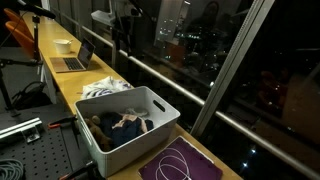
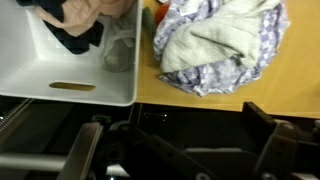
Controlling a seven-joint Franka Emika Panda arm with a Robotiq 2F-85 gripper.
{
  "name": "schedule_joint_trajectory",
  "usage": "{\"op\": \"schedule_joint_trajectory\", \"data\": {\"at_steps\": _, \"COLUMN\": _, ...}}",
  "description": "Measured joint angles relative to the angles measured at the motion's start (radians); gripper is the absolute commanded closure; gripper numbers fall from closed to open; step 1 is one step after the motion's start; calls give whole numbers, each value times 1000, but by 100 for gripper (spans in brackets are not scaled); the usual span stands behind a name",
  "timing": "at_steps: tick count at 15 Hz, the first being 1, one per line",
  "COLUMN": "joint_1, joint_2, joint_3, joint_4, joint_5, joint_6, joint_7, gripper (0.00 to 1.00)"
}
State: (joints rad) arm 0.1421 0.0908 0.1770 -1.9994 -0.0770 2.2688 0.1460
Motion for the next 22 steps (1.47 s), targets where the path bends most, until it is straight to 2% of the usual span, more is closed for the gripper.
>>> {"op": "schedule_joint_trajectory", "data": {"at_steps": 5, "joint_1": -90, "joint_2": 54, "joint_3": -103, "joint_4": -141, "joint_5": -13, "joint_6": 180, "joint_7": -82, "gripper": 0}}
{"op": "schedule_joint_trajectory", "data": {"at_steps": 11, "joint_1": -118, "joint_2": 257, "joint_3": -188, "joint_4": -164, "joint_5": -58, "joint_6": 353, "joint_7": -99, "gripper": 0}}
{"op": "schedule_joint_trajectory", "data": {"at_steps": 16, "joint_1": -118, "joint_2": 420, "joint_3": -245, "joint_4": -140, "joint_5": -81, "joint_6": 408, "joint_7": -99, "gripper": 0}}
{"op": "schedule_joint_trajectory", "data": {"at_steps": 20, "joint_1": -117, "joint_2": 490, "joint_3": -250, "joint_4": -130, "joint_5": -81, "joint_6": 409, "joint_7": -99, "gripper": 0}}
{"op": "schedule_joint_trajectory", "data": {"at_steps": 21, "joint_1": -117, "joint_2": 497, "joint_3": -250, "joint_4": -127, "joint_5": -79, "joint_6": 407, "joint_7": -99, "gripper": 25}}
{"op": "schedule_joint_trajectory", "data": {"at_steps": 22, "joint_1": -117, "joint_2": 499, "joint_3": -249, "joint_4": -125, "joint_5": -77, "joint_6": 405, "joint_7": -99, "gripper": 26}}
